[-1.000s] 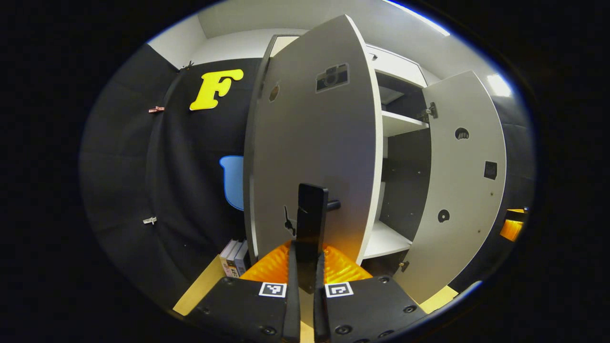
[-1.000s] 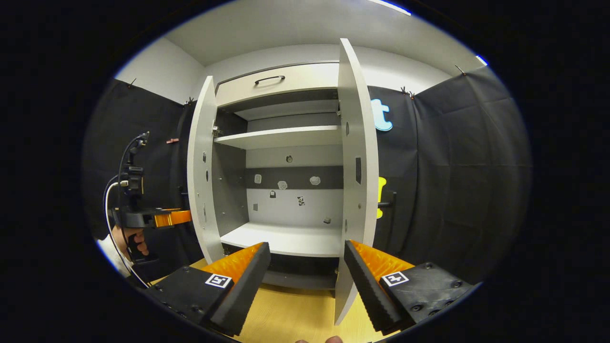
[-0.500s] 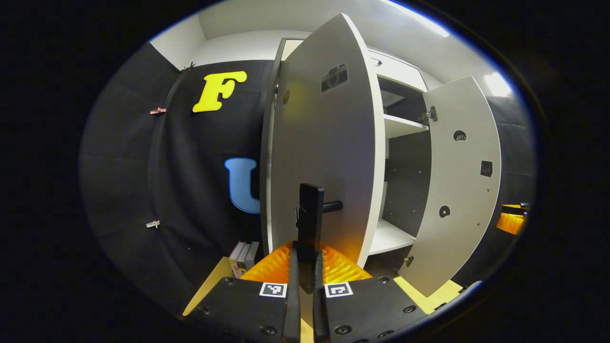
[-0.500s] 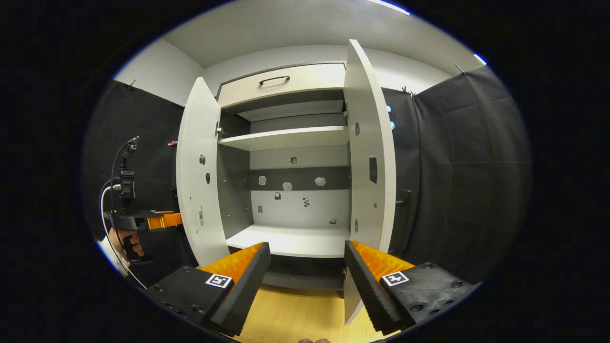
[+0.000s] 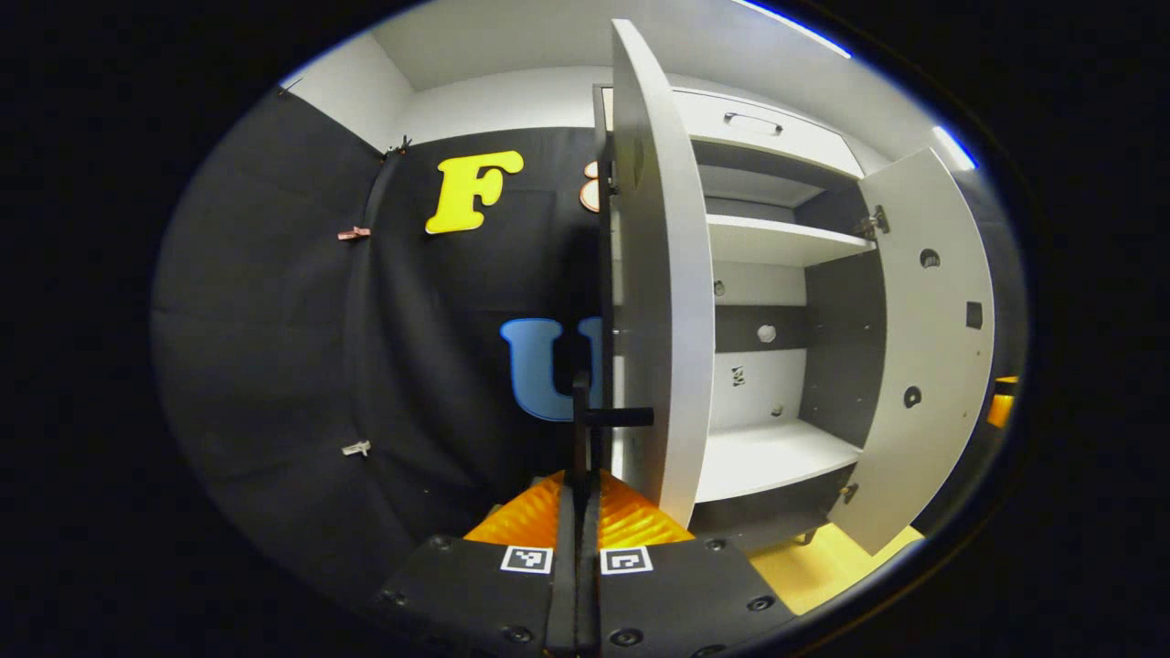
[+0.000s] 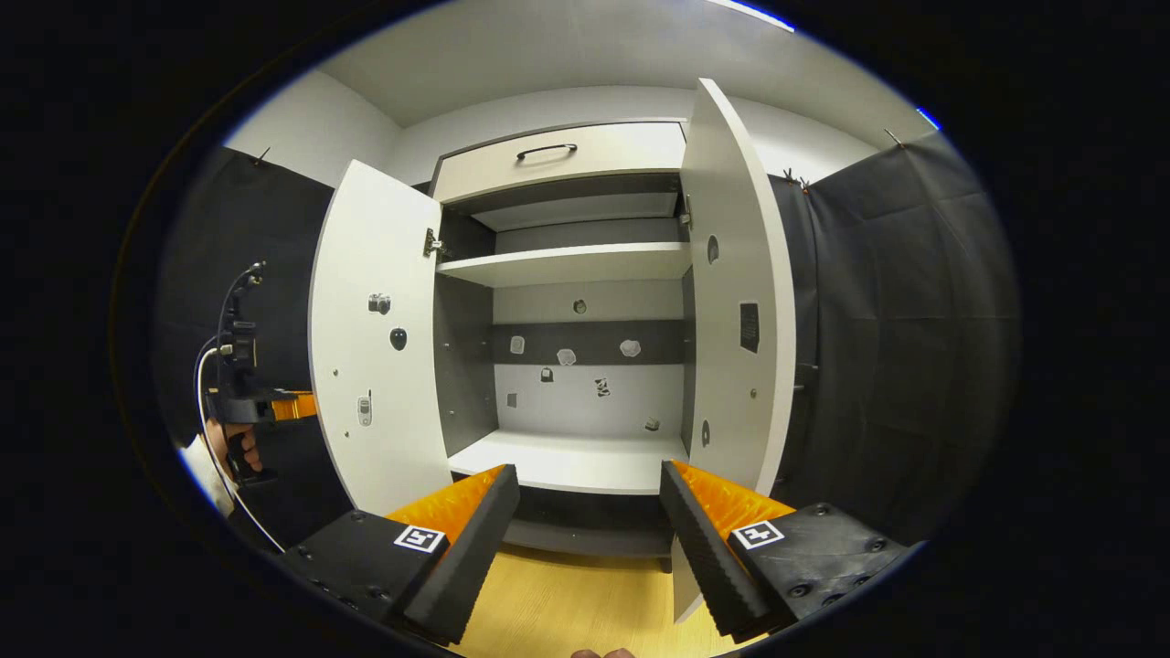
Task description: Open the right door of the double-door shoe cabinet with the right hand, and open the left door with the left hand.
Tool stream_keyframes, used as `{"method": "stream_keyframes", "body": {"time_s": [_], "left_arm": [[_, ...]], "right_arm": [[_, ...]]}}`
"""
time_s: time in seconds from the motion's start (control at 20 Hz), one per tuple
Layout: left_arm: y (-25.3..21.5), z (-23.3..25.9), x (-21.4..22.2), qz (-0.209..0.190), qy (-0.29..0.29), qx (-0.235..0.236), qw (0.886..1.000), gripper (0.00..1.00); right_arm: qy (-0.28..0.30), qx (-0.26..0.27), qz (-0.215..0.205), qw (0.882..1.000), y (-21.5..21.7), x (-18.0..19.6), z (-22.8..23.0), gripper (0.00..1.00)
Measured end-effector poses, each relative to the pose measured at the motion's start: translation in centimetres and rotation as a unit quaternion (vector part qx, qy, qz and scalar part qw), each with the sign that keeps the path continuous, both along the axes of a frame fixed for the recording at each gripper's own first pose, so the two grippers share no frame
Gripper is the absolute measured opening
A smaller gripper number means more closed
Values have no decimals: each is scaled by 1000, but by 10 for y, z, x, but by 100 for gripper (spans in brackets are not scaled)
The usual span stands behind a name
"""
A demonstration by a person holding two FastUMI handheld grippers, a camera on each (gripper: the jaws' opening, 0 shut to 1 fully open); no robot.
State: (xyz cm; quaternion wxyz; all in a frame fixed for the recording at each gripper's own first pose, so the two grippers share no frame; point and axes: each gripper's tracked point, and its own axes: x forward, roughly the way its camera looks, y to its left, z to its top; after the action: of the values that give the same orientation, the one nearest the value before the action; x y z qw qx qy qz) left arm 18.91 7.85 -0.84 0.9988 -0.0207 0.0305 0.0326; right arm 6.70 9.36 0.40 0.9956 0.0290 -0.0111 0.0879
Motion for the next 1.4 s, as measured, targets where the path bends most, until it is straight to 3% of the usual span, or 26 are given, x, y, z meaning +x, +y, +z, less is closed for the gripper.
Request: {"method": "stream_keyframes", "body": {"time_s": [0.1,0.3,0.5,0.7,0.9,1.05,1.4], "left_arm": [[2,1,0,-9,-5,-18,1000,9],[4,7,-7,13,-12,51,999,10],[0,15,-21,23,-17,54,998,11],[2,17,-45,55,-15,55,997,48],[-17,30,-68,51,-36,54,997,94],[-35,36,-81,44,-40,58,997,97],[-84,28,-92,18,-37,46,998,95]], "right_arm": [[-3,-4,1,1000,1,-1,1,98],[-3,7,-3,1000,1,-2,2,98],[0,14,-19,1000,-9,-2,2,98],[2,15,-29,999,-17,-3,1,98],[-1,11,-34,999,-21,-3,2,98],[-3,10,-33,999,-22,-3,4,98],[-10,7,-46,999,-30,-4,10,98]]}}
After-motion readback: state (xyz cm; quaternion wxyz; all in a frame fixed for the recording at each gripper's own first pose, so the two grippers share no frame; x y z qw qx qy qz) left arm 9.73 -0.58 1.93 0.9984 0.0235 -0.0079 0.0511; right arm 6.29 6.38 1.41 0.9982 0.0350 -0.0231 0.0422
